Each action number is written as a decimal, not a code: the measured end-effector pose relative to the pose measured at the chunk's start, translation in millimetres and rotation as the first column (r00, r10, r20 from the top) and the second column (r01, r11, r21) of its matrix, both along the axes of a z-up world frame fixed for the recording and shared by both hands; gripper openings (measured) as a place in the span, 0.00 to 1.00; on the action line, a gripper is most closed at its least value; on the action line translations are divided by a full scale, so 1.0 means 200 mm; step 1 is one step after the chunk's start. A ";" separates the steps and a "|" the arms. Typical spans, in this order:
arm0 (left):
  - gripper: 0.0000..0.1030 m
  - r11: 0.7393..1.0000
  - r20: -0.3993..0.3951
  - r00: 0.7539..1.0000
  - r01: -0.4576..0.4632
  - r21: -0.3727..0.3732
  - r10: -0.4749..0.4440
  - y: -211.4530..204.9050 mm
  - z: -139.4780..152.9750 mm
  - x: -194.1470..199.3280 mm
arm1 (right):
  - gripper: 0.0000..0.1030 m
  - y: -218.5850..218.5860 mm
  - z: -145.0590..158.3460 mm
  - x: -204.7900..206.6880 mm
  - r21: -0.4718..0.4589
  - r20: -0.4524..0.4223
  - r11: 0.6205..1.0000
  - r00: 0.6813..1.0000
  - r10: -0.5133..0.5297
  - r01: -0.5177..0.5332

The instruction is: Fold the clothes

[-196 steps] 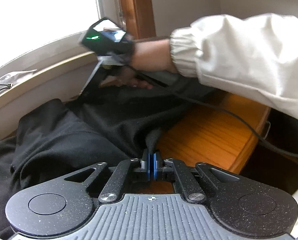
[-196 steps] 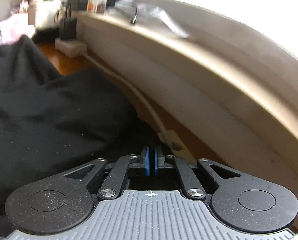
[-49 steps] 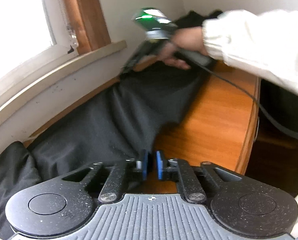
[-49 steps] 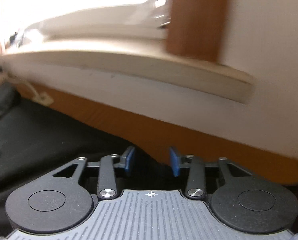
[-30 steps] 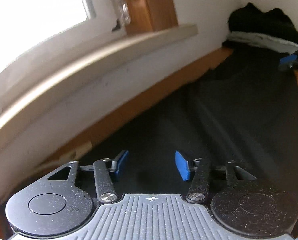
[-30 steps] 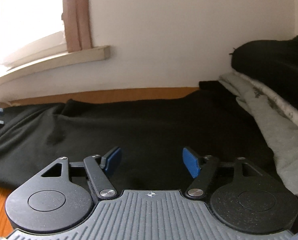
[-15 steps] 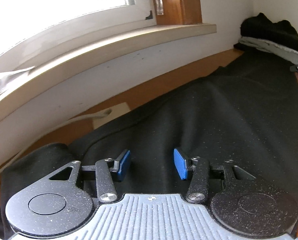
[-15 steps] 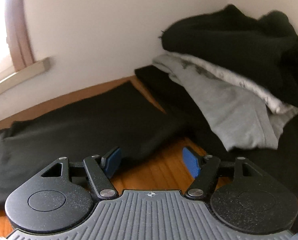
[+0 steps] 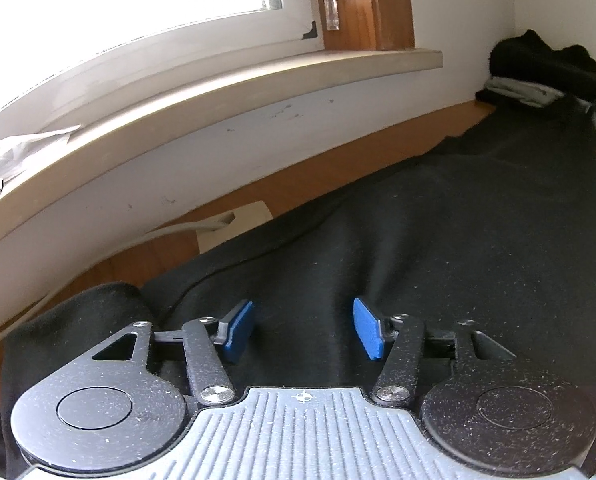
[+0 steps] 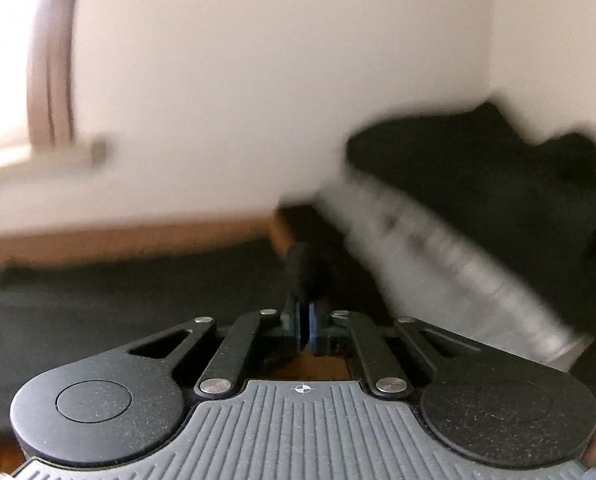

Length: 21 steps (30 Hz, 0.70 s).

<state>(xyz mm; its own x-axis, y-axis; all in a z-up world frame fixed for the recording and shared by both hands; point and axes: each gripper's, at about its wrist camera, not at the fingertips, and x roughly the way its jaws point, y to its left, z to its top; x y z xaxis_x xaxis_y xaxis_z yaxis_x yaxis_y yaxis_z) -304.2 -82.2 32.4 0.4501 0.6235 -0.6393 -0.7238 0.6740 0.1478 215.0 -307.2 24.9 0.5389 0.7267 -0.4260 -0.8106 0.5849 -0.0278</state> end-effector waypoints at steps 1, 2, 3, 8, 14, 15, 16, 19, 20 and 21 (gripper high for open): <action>0.62 1.000 0.001 1.000 0.004 -0.001 -0.004 0.00 0.00 0.00 | 0.05 -0.03 0.01 0.03 0.010 -0.020 1.000 1.000 -0.023 0.023; 0.62 1.000 0.000 1.000 0.004 -0.001 -0.004 0.00 0.00 0.00 | 0.05 -0.02 -0.02 0.05 -0.032 -0.054 0.999 0.998 -0.021 0.019; 0.63 1.000 -0.001 1.000 0.003 -0.001 -0.003 0.00 0.00 0.01 | 0.07 0.01 -0.07 0.07 -0.104 -0.077 0.995 0.997 -0.005 -0.003; 0.65 1.000 -0.009 1.000 -0.025 -0.001 0.025 0.01 0.01 0.02 | 0.47 0.00 -0.10 0.01 -0.166 -0.045 0.986 0.999 0.023 -0.030; 0.65 1.000 -0.027 1.000 0.006 -0.002 -0.006 0.05 0.05 0.17 | 0.51 0.10 -0.03 -0.09 -0.067 -0.035 0.983 0.985 0.168 -0.170; 0.64 1.000 -0.026 0.999 0.024 -0.004 -0.024 0.05 0.05 0.22 | 0.48 0.15 -0.03 -0.10 -0.046 -0.071 0.973 0.973 0.221 -0.225; 0.64 0.999 -0.025 0.999 0.043 -0.005 -0.043 0.05 0.06 0.27 | 0.48 0.19 -0.04 -0.11 -0.025 -0.097 0.962 0.959 0.268 -0.271; 0.64 0.993 -0.027 0.993 0.116 -0.009 -0.116 0.04 0.06 0.46 | 0.47 0.33 -0.08 -0.15 -0.027 -0.133 0.938 0.931 0.339 -0.346; 0.64 0.989 -0.020 0.989 0.148 -0.014 -0.148 0.04 0.06 0.52 | 0.47 0.37 -0.10 -0.15 -0.040 -0.134 0.932 0.926 0.352 -0.360; 0.64 0.985 -0.017 0.985 0.173 -0.017 -0.173 0.04 0.05 0.58 | 0.47 0.40 -0.13 -0.16 -0.054 -0.136 0.926 0.921 0.365 -0.375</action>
<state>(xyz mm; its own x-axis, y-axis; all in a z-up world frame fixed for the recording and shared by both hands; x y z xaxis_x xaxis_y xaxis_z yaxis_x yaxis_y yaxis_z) -188.5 -74.2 42.6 0.5385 0.5272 -0.6573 -0.5930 0.7913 0.1488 183.1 -228.1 -0.1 0.1787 0.8265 -0.5338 -0.9687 0.2427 0.0516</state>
